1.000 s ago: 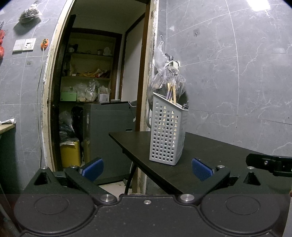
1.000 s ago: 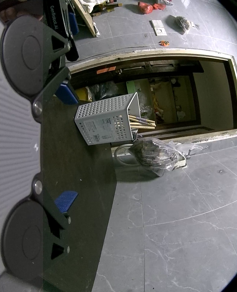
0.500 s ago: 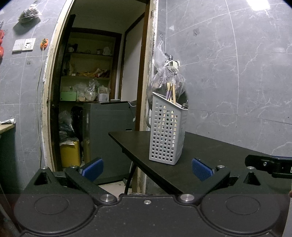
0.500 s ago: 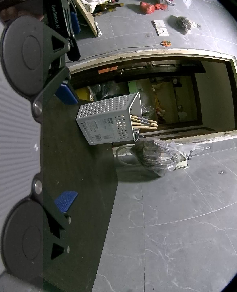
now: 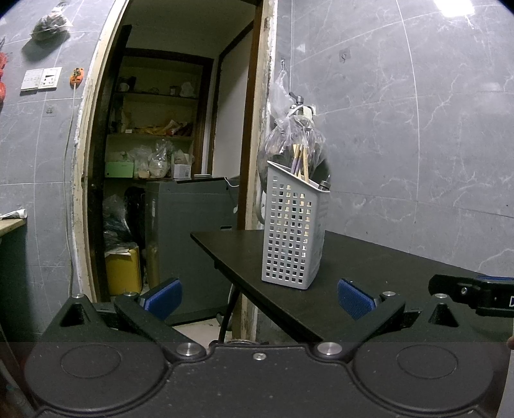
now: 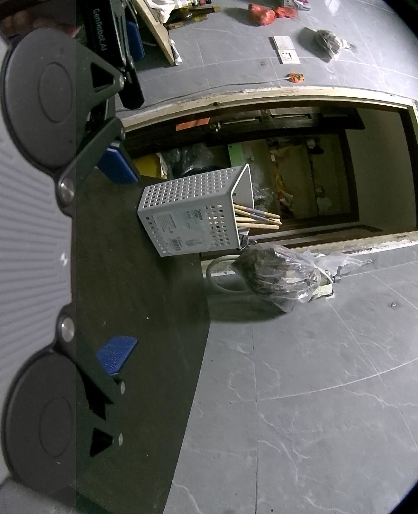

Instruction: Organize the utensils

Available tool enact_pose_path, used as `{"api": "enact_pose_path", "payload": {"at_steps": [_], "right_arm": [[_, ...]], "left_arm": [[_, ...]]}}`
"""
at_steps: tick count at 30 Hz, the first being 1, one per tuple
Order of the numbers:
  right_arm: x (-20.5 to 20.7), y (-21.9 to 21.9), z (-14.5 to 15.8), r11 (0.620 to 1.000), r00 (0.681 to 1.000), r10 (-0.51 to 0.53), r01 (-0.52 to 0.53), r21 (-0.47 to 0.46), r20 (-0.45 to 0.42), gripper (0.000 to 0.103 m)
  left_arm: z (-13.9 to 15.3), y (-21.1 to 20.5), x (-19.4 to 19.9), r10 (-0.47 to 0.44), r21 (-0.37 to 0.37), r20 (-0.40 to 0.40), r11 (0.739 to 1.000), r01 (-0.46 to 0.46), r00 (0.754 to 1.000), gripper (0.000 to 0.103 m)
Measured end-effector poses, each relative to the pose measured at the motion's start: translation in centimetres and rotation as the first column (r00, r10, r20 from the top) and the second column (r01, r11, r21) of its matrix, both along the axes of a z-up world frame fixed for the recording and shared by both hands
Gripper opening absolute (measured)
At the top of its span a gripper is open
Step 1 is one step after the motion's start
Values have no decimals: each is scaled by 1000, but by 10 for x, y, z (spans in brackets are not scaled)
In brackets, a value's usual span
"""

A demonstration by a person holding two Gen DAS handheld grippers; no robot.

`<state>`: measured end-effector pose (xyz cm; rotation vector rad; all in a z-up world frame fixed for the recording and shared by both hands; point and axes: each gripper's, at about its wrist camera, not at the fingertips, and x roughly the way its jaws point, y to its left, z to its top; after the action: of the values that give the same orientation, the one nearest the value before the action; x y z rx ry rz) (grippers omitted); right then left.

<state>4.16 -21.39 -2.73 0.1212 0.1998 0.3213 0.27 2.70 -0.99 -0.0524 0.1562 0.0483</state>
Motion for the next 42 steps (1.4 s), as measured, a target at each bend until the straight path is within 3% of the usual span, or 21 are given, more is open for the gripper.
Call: {"api": "enact_pose_path", "payload": {"at_steps": [42], "right_arm": [[-1,1,-3,1000,1000,0,0,1,-8,103]], "left_arm": [[0,0,0,-46,-27,-34,999,45,998,102]]}}
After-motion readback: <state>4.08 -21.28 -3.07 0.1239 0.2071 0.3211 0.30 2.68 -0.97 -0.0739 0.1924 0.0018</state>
